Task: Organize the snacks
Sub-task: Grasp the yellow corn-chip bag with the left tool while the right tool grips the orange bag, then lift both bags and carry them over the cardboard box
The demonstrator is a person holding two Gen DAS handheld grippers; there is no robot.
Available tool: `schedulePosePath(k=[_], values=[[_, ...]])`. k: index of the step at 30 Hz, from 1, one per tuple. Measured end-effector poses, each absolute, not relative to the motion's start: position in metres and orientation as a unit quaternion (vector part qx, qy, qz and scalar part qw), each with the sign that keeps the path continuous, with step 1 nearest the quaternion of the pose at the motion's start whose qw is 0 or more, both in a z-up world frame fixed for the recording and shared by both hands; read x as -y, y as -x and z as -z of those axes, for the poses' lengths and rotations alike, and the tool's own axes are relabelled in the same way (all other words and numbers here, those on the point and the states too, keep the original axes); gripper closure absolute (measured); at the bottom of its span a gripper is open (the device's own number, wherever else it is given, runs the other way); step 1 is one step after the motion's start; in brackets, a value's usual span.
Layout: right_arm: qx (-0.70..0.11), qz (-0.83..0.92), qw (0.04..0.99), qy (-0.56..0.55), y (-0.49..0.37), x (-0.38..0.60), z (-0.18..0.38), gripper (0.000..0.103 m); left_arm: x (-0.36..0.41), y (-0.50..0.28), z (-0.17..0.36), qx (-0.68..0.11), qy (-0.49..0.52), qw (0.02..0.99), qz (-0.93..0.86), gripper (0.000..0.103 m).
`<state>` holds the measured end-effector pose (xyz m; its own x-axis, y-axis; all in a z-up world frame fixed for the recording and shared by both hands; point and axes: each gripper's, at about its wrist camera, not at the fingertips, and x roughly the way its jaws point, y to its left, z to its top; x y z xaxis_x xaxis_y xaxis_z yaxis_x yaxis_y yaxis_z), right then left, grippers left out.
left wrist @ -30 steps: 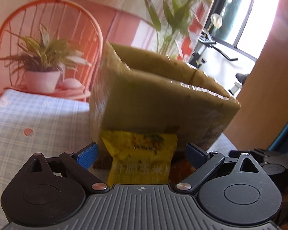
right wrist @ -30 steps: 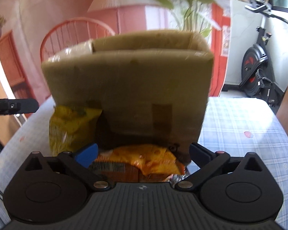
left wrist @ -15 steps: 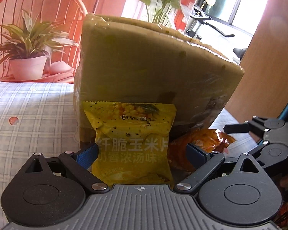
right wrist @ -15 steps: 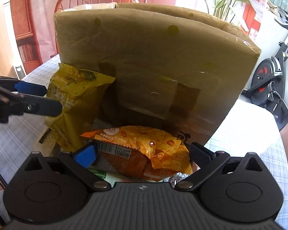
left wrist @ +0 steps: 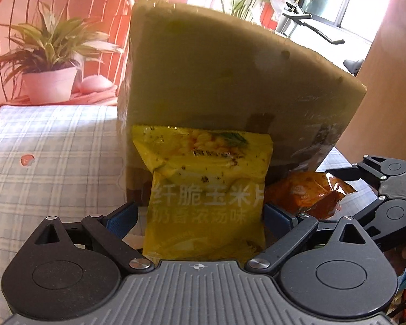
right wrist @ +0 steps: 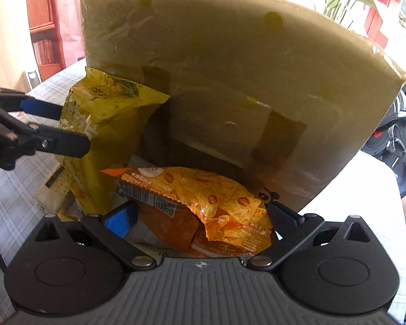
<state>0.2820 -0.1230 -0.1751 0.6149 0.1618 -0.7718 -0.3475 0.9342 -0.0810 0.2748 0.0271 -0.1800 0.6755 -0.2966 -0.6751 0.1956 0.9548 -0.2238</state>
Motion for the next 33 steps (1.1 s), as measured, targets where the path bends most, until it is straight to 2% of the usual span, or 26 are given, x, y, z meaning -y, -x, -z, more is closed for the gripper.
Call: schedulePosePath(k=[9, 13, 15, 21, 33], values=[[-0.409, -0.152, 0.894, 0.097, -0.281, 0.129, 0.180, 0.003, -0.024, -0.289, 0.194, -0.388, 0.072, 0.907, 0.147, 0.005], [-0.406, -0.155, 0.897, 0.082, -0.282, 0.132, 0.180, 0.008, -0.030, -0.287, 0.193, -0.385, 0.097, 0.906, 0.147, 0.014], [-0.401, -0.153, 0.900, 0.073, -0.281, 0.136, 0.177, 0.018, -0.031, -0.284, 0.192, -0.382, 0.096, 0.908, 0.143, 0.018], [-0.382, -0.152, 0.911, 0.034, -0.272, 0.151, 0.166, 0.035, -0.033, -0.273, 0.181, -0.364, 0.093, 0.917, 0.135, 0.031], [-0.335, -0.152, 0.930, 0.002, -0.243, 0.174, 0.140, 0.040, -0.032, -0.250, 0.146, -0.320, 0.093, 0.932, 0.142, 0.034]])
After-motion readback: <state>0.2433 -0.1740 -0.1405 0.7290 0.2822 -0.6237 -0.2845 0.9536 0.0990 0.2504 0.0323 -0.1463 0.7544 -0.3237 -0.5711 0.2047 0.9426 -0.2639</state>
